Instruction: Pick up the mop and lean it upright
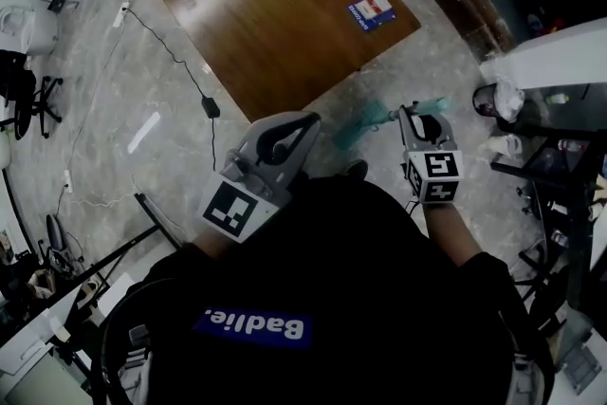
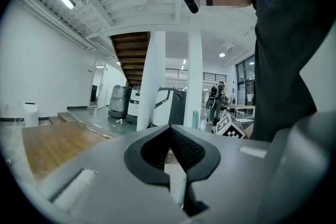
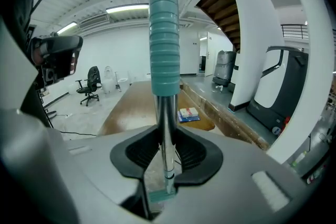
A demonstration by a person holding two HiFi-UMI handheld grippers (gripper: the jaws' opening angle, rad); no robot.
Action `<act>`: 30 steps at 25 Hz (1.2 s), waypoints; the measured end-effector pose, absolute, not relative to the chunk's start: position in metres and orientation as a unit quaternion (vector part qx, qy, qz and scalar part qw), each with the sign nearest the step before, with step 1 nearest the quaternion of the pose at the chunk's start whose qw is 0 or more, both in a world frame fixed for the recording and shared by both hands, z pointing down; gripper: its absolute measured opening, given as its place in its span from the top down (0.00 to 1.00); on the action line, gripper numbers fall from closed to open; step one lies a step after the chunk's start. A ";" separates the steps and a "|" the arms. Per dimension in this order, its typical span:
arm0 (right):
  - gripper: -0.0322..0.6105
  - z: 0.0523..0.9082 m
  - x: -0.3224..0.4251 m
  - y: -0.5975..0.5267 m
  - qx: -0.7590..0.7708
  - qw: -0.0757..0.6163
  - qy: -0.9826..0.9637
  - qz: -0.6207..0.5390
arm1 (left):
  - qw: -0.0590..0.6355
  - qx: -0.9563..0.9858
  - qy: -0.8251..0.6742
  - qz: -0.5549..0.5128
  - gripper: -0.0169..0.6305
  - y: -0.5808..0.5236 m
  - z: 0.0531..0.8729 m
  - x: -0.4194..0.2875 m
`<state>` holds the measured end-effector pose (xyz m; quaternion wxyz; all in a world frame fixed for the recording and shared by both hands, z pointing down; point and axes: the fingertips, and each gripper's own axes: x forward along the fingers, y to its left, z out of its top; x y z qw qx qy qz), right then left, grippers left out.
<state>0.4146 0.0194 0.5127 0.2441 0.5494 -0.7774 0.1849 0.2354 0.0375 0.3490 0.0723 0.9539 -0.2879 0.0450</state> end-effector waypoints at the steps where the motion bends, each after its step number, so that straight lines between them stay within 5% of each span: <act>1: 0.79 0.518 0.411 0.020 0.547 0.250 -0.777 0.188 | 0.073 0.954 -0.289 0.043 0.95 0.037 0.349 0.232; 13: 0.79 0.599 0.364 0.013 0.503 0.340 -0.762 0.224 | 0.089 0.940 -0.327 0.040 0.95 0.036 0.361 0.176; 30: 0.79 0.615 0.290 -0.043 0.467 0.371 -0.779 0.191 | 0.102 0.918 -0.381 0.031 0.95 0.045 0.370 0.109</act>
